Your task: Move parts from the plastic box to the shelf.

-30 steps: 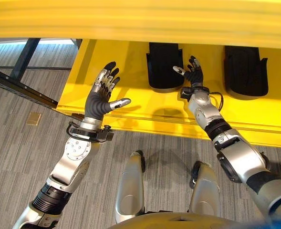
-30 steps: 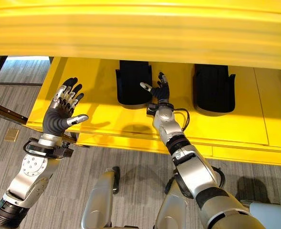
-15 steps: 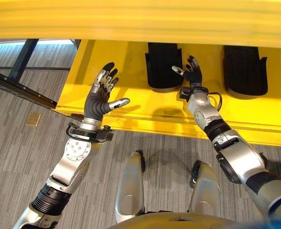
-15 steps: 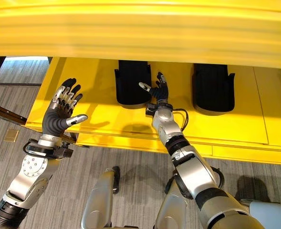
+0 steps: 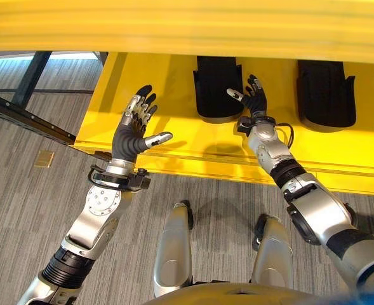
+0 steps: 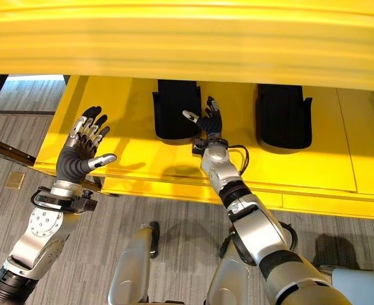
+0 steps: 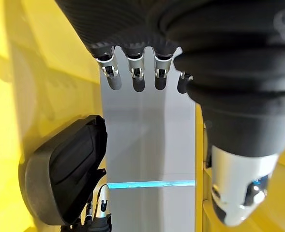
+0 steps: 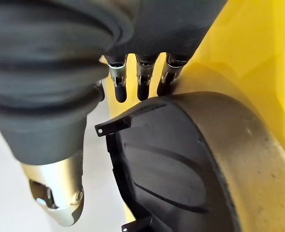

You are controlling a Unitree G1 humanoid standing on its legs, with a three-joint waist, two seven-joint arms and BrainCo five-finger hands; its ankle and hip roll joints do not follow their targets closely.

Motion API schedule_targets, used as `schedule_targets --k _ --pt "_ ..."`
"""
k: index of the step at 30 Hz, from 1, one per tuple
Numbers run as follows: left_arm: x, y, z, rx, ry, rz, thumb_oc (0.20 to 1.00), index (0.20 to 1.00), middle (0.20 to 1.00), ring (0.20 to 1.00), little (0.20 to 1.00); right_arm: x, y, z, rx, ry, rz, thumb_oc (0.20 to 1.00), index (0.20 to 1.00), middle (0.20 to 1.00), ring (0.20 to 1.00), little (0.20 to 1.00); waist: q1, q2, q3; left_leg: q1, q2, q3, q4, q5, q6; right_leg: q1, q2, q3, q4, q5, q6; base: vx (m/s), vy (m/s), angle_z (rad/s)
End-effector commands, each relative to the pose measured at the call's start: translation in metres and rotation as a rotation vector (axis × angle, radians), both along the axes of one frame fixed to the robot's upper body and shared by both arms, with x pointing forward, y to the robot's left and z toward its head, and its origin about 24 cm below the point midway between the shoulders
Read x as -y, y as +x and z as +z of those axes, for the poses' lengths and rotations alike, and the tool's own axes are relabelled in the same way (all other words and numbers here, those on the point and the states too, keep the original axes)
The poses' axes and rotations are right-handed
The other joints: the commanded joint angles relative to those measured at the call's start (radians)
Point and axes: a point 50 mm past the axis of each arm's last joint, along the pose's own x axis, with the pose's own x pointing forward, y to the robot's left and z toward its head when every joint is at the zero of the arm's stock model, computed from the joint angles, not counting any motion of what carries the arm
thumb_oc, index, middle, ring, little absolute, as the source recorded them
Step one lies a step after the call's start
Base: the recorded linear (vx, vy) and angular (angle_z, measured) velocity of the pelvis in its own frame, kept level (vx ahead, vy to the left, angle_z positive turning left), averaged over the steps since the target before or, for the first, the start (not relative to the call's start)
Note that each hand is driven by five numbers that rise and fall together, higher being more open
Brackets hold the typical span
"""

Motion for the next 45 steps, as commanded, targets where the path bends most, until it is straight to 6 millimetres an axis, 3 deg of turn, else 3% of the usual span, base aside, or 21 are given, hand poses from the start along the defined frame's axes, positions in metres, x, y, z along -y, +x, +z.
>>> schedule_targets --k 1,45 --pt "0.007 -0.012 0.037 0.208 -0.041 -0.044 1.0 1.0 1.0 1.0 1.0 -0.057 -0.024 -0.056 -0.24 0.083 0.167 1.0 1.0 1.0 1.0 1.0 0.046 0.005 0.044 -0.025 -0.013 -0.022 -0.037 0.027 0.048 0.007 -0.012 0.021 -0.048 0.04 0.013 0.0 0.0 0.0" --pt "0.007 -0.014 0.037 0.209 -0.051 -0.041 1.0 1.0 1.0 1.0 1.0 -0.078 -0.031 -0.058 -0.264 0.119 0.226 1.0 1.0 1.0 1.0 1.0 0.065 0.002 0.053 -0.043 -0.025 -0.033 -0.027 0.025 0.053 -0.004 -0.018 0.017 -0.036 0.037 0.016 0.0 0.0 0.0"
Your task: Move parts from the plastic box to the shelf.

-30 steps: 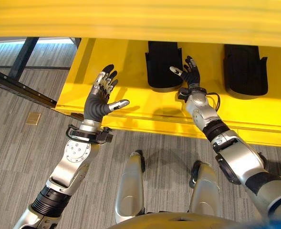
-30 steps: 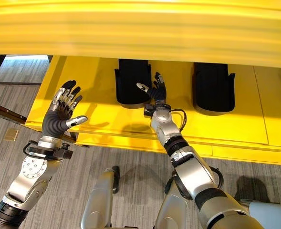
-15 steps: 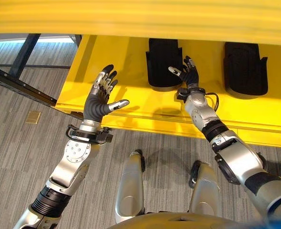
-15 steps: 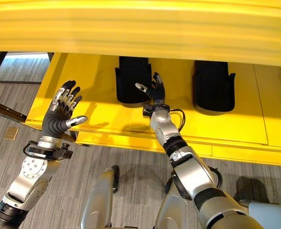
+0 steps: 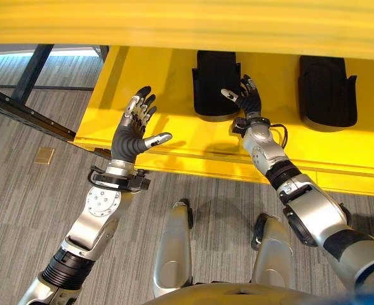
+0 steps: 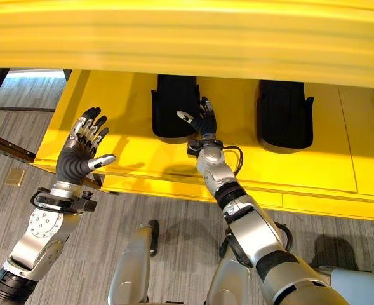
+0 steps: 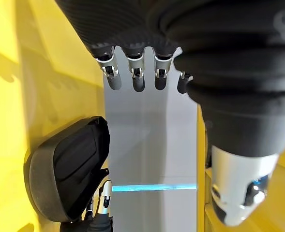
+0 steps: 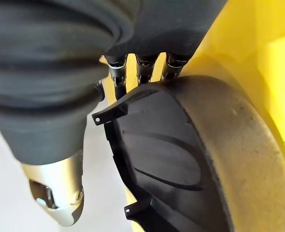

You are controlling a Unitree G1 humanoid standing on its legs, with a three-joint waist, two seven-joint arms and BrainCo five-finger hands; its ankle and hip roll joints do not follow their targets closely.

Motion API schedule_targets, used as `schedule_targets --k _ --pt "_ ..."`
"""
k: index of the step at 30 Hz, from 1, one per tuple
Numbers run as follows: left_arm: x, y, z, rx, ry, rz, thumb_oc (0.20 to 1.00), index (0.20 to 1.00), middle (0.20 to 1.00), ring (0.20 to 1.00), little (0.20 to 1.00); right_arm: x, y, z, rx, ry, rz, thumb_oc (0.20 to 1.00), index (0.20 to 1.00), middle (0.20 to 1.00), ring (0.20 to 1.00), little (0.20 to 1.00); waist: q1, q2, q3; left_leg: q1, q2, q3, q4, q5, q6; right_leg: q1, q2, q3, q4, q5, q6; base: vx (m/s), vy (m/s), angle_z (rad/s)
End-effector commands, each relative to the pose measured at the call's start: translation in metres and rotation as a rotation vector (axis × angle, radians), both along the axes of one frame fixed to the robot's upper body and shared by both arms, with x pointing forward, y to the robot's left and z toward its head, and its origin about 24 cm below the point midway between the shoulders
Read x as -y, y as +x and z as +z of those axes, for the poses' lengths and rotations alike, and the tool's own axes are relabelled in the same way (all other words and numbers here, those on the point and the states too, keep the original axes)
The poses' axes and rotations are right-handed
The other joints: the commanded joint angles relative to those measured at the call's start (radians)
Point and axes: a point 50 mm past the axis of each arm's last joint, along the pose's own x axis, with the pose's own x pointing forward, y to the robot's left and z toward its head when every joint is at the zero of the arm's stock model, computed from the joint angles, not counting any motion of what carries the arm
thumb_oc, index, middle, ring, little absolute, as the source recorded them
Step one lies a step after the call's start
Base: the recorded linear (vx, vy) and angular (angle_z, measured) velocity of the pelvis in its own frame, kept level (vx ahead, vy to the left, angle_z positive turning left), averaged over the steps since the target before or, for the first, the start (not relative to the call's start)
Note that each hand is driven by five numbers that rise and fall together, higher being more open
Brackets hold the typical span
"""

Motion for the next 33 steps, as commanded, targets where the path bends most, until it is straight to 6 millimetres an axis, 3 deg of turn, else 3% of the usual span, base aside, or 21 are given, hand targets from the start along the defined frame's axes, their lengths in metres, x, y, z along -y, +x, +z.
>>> schedule_targets --k 1,33 --pt "0.0068 -0.0132 0.0387 0.216 -0.043 -0.047 1.0 1.0 1.0 1.0 1.0 -0.067 -0.0283 -0.0564 -0.263 0.072 0.2 1.0 1.0 1.0 1.0 1.0 0.064 0.0 0.065 -0.012 -0.024 -0.012 -0.026 0.016 0.054 0.021 -0.02 0.03 -0.05 0.042 0.022 0.0 0.0 0.0" --pt "0.0078 -0.0126 0.0397 0.22 -0.046 -0.044 1.0 1.0 1.0 1.0 1.0 -0.0738 -0.0297 -0.0568 -0.278 0.099 0.211 1.0 1.0 1.0 1.0 1.0 0.062 -0.004 0.063 -0.017 -0.024 -0.011 -0.024 0.014 0.055 0.01 -0.019 0.033 -0.045 0.042 0.021 0.0 0.0 0.0"
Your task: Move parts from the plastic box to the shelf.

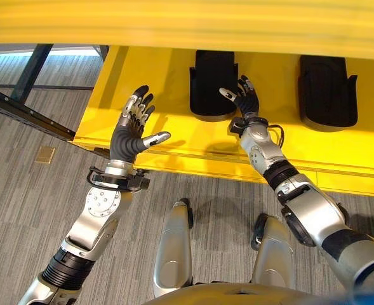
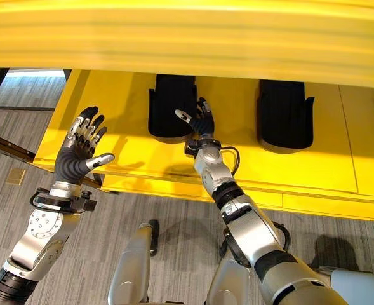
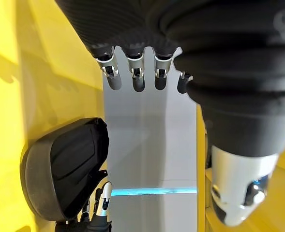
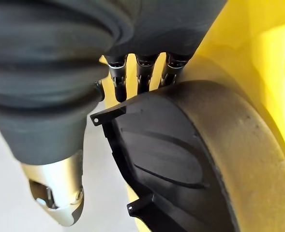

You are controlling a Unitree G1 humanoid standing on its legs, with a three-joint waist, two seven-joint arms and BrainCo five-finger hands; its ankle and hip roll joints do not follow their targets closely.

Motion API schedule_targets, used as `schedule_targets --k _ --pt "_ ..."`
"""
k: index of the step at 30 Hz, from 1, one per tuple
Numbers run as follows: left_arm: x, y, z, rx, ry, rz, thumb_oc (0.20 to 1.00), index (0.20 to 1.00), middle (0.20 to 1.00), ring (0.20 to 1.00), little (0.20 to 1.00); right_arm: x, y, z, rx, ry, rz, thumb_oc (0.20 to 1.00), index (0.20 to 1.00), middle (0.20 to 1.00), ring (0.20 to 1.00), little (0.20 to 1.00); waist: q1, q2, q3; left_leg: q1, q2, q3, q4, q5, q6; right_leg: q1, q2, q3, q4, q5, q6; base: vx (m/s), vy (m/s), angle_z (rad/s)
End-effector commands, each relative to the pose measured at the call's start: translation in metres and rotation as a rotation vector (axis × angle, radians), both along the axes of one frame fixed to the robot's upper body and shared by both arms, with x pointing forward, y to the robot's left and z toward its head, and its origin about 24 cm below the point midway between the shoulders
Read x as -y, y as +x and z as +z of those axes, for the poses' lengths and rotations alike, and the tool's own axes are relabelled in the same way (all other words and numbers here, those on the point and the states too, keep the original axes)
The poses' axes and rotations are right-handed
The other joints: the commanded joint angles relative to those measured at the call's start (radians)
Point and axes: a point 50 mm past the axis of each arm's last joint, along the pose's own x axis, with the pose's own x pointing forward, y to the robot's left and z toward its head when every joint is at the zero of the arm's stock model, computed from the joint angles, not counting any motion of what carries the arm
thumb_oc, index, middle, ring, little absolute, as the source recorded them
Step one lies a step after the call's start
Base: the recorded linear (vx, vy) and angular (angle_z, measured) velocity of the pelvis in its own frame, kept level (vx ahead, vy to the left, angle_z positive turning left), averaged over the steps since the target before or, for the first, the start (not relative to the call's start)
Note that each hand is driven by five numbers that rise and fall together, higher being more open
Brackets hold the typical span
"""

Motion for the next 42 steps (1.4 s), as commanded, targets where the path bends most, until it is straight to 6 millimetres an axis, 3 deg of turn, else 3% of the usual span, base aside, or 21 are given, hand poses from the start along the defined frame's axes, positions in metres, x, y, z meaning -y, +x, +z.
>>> schedule_targets --k 1,15,24,35,38,39,42 --pt "0.009 -0.012 0.039 0.214 -0.033 -0.056 1.0 1.0 1.0 1.0 1.0 -0.066 -0.029 -0.058 -0.275 0.053 0.188 1.0 1.0 1.0 1.0 1.0 0.064 -0.003 0.061 -0.014 -0.025 -0.01 -0.026 0.013 0.057 0.021 -0.018 0.033 -0.065 0.053 0.026 0.0 0.0 0.0" --pt "0.007 -0.013 0.039 0.216 -0.039 -0.045 1.0 1.0 1.0 1.0 1.0 -0.069 -0.031 -0.057 -0.273 0.06 0.199 1.0 1.0 1.0 1.0 1.0 0.067 -0.003 0.063 -0.018 -0.028 -0.014 -0.022 0.013 0.059 0.02 -0.02 0.03 -0.061 0.054 0.027 0.0 0.0 0.0" --pt "0.009 -0.011 0.038 0.209 -0.034 -0.053 1.0 1.0 1.0 1.0 1.0 -0.053 -0.024 -0.047 -0.203 -0.006 0.164 1.0 1.0 1.0 1.0 1.0 0.055 -0.01 0.066 -0.016 -0.024 -0.01 -0.02 0.013 0.058 0.017 -0.017 0.037 -0.057 0.053 0.024 0.0 0.0 0.0" --pt "0.008 -0.009 0.035 0.192 -0.015 -0.053 1.0 1.0 1.0 1.0 1.0 0.008 -0.015 0.014 0.127 -0.117 0.016 1.0 1.0 1.0 1.0 1.0 0.011 -0.032 0.064 0.0 -0.012 -0.009 -0.022 0.013 0.052 0.019 -0.006 0.053 -0.053 0.048 0.02 0.0 0.0 0.0" --pt "0.008 -0.009 0.035 0.191 -0.013 -0.052 1.0 1.0 1.0 1.0 1.0 0.011 -0.016 0.019 0.153 -0.124 0.007 1.0 1.0 1.0 1.0 1.0 0.008 -0.033 0.063 0.002 -0.01 -0.009 -0.021 0.012 0.052 0.02 -0.005 0.054 -0.053 0.047 0.019 0.0 0.0 0.0" --pt "0.009 -0.009 0.035 0.194 -0.002 -0.052 1.0 1.0 1.0 1.0 1.0 0.02 -0.019 0.031 0.221 -0.122 -0.016 1.0 1.0 1.0 1.0 1.0 -0.002 -0.038 0.063 0.007 -0.007 -0.006 -0.025 0.012 0.05 0.021 -0.004 0.055 -0.054 0.046 0.019 0.0 0.0 0.0" --pt "0.008 -0.008 0.034 0.19 -0.001 -0.048 1.0 1.0 1.0 1.0 1.0 0.027 -0.025 0.04 0.283 -0.129 -0.027 1.0 1.0 1.0 1.0 1.0 -0.011 -0.041 0.063 0.012 -0.002 -0.002 -0.026 0.012 0.048 0.021 -0.002 0.058 -0.052 0.044 0.018 0.0 -0.01 -0.01"
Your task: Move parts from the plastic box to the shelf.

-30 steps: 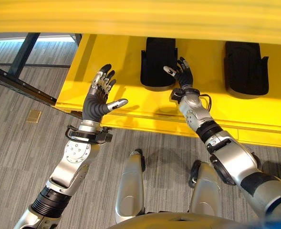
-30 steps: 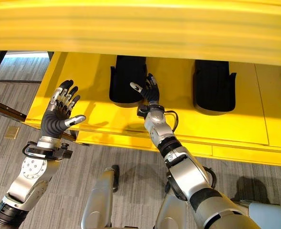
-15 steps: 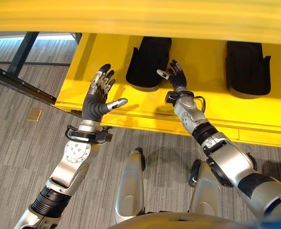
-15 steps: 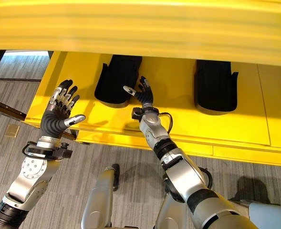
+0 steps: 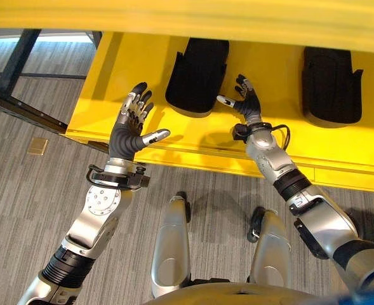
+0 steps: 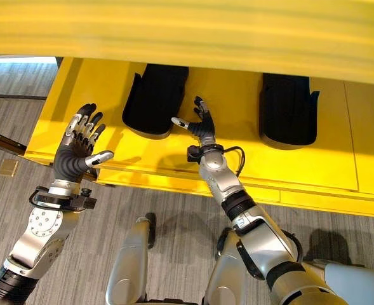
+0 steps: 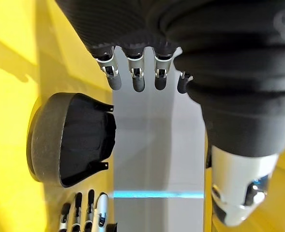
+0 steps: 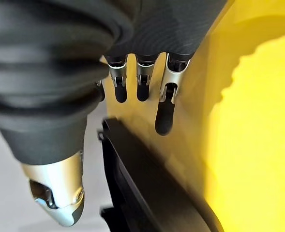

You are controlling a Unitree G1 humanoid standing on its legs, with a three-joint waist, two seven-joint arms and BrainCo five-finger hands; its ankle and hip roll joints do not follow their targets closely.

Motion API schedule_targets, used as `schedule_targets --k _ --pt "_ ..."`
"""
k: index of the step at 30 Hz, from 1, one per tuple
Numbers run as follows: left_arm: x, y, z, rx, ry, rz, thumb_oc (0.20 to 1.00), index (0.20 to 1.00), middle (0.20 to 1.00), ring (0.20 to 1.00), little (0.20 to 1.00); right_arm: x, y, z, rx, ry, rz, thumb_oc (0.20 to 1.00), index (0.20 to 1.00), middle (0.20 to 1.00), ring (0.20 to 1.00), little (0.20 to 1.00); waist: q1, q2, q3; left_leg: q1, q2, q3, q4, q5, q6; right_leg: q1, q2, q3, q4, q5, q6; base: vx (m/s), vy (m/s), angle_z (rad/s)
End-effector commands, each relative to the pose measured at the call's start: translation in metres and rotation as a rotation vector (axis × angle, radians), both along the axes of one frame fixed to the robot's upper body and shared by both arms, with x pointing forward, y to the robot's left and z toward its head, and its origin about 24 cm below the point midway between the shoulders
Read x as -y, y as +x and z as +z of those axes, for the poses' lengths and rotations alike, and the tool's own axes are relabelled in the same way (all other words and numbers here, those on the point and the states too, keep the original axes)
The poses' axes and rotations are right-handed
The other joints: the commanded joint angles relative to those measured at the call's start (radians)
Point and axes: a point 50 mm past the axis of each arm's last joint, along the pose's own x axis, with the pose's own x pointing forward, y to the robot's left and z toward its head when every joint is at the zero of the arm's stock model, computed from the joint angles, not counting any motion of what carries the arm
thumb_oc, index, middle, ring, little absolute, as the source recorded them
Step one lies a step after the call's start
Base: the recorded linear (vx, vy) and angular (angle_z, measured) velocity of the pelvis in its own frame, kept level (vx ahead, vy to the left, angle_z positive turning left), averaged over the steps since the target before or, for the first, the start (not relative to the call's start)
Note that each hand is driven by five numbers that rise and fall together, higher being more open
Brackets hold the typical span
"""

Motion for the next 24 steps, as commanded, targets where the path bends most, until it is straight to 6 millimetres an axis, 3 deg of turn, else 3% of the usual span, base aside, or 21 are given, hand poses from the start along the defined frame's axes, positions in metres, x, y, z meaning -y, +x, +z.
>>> schedule_targets --k 1,8,18,24 --pt "0.007 -0.011 0.029 0.166 -0.002 -0.053 1.0 1.0 1.0 1.0 1.0 0.005 -0.004 0.025 0.139 0.032 -0.025 1.0 1.0 1.0 1.0 1.0 -0.003 -0.01 0.002 0.012 -0.003 -0.005 -0.033 0.01 0.05 0.029 -0.003 0.049 -0.068 0.048 0.019 0.0 0.0 0.0" --pt "-0.006 -0.009 0.026 0.169 0.025 0.045 1.0 1.0 1.0 1.0 1.0 0.011 -0.025 0.034 0.244 0.041 0.015 1.0 1.0 1.0 1.0 1.0 -0.026 -0.021 0.001 0.025 0.006 0.001 -0.032 0.008 0.045 0.031 0.003 0.055 -0.065 0.04 0.017 0.0 -0.008 -0.02" --pt "-0.055 -0.018 0.034 0.252 0.02 0.388 1.0 1.0 1.0 1.0 1.0 0.011 -0.063 0.033 0.325 0.151 0.17 1.0 1.0 1.0 1.0 1.0 -0.034 -0.029 0.003 0.021 0.01 -0.001 -0.032 0.012 0.04 0.031 0.002 0.051 -0.059 0.037 0.017 0.0 -0.005 -0.02" --pt "-0.072 -0.017 0.037 0.277 0.033 0.516 1.0 1.0 1.0 1.0 1.0 0.011 -0.079 0.034 0.351 0.187 0.257 1.0 1.0 1.0 1.0 1.0 -0.042 -0.042 0.0 0.014 0.012 0.001 -0.035 0.018 0.038 0.024 0.003 0.053 -0.067 0.046 0.016 0.0 0.0 0.0"
